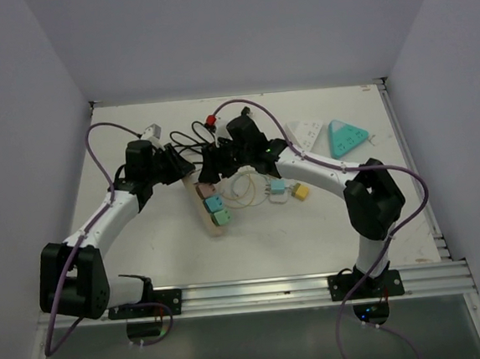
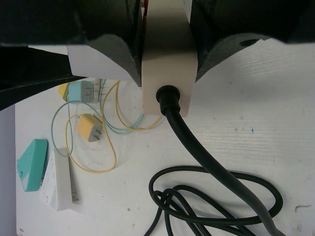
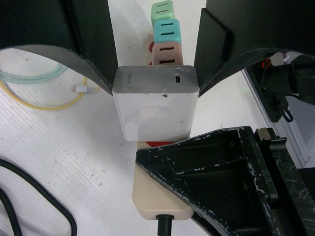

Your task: Pull the plug off the socket

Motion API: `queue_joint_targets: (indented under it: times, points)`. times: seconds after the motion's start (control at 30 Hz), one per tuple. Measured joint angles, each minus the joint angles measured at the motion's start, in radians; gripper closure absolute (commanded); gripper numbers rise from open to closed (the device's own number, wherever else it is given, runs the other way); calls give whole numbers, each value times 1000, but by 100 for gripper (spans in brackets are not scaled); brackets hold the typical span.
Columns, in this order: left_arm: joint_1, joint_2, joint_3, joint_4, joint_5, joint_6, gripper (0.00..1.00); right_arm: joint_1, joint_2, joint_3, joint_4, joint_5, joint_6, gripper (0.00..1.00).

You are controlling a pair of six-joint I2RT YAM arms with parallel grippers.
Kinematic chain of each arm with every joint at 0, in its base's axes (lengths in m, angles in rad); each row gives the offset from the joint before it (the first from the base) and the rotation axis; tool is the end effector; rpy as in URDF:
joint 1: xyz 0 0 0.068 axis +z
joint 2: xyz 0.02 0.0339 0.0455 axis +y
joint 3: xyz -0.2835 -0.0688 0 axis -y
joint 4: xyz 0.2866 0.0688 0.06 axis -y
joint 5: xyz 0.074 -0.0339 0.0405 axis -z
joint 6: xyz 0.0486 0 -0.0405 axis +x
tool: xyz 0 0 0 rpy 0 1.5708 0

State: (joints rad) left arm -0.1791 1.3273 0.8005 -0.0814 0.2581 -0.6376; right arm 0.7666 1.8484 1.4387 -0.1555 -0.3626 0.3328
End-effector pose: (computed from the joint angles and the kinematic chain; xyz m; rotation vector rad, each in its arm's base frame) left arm 0.3214 -0.0708 0.2273 -0.3626 2.2246 -0.7342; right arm 0.3376 0.3491 0.2630 -0.7100 2.1614 1.0041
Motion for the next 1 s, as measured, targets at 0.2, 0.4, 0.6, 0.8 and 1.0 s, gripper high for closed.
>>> queue_joint_targets:
  times: [0.2, 0.4, 0.6, 0.8, 1.0]
  points:
    - [-26, -34, 0, -1, -13, 33, 100, -6, -55, -48, 14, 5, 14, 100]
    - [-41, -35, 14, 2, -12, 40, 100, -17, -89, -77, 22, 5, 38, 100]
    - [-54, -38, 67, -29, -21, 59, 100, -32, -126, -101, 53, 0, 64, 100]
    - [-64, -37, 155, -108, -49, 87, 100, -42, -154, -107, 88, -7, 79, 100]
    - [-79, -27, 266, -190, -68, 139, 100, -54, -197, -120, 130, -7, 96, 100]
